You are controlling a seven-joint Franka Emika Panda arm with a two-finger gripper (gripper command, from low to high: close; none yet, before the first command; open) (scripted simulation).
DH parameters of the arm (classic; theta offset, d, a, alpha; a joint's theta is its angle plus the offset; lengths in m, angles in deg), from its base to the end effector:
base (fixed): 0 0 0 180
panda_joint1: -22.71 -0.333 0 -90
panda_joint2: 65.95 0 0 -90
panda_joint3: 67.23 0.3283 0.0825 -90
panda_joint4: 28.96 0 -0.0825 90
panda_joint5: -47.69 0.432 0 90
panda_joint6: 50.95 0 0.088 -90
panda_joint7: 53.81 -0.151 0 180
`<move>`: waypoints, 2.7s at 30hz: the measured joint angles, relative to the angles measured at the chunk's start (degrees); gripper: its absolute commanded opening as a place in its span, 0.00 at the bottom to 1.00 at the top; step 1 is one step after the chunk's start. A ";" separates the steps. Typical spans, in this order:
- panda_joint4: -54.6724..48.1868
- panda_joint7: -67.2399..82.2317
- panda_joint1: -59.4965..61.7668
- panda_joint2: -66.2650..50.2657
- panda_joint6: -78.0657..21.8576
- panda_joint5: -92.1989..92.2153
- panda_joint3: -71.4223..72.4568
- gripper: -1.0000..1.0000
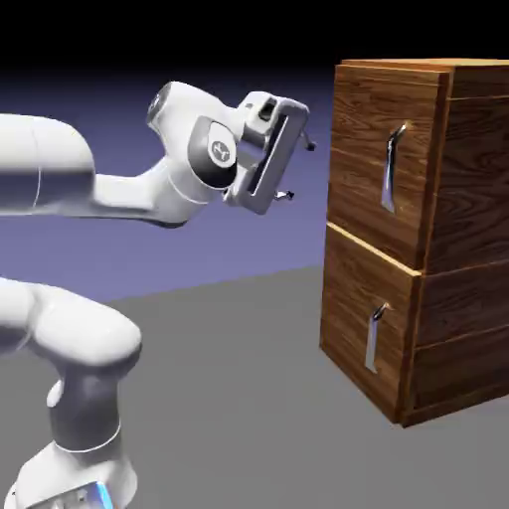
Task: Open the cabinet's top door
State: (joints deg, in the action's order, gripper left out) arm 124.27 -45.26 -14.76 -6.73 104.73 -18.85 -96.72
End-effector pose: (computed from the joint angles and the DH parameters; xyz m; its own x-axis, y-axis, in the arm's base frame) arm 0.3963 0.0518 0.5775 0.1371 0.8397 0.5255 0.4092 -0.5311 0.7419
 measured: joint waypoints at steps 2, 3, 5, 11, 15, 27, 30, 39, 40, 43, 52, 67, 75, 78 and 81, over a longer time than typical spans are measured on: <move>-0.58 3.82 -2.76 1.99 -1.37 -4.98 -2.21 0.50; -0.87 5.73 -4.13 2.99 -2.06 -7.48 -3.31 0.50; -1.45 9.55 -6.89 4.98 -3.43 -12.46 -5.52 0.50; -3.20 21.02 -15.15 10.95 -7.55 -27.41 -12.15 0.50; -4.36 28.66 -20.66 14.93 -10.30 -37.38 -16.57 0.50; -7.85 51.59 -37.19 26.87 -18.54 -67.29 -29.83 0.50; -8.73 57.35 -41.35 29.87 -20.61 -74.80 -33.16 0.50; -15.08 56.12 -48.40 28.02 -22.69 -78.76 -35.44 0.00; -13.30 54.84 -47.57 27.78 -25.22 -79.07 -34.62 0.00; -8.43 51.43 -45.58 26.76 -32.70 -79.09 -32.00 0.00; 1.87 43.00 -44.24 21.78 -55.14 -74.14 -22.82 0.00; 3.09 28.16 -57.00 4.37 -92.51 -54.47 -9.66 0.00; -6.73 16.01 -69.38 -11.89 -109.33 -38.01 -10.11 0.00; -11.67 11.69 -73.47 -18.12 -112.86 -31.83 -12.06 0.00; -16.84 8.00 -76.99 -24.35 -114.92 -25.89 -14.59 0.00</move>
State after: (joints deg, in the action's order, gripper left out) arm 107.44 -37.26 -91.75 -31.08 -10.19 -44.74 -111.32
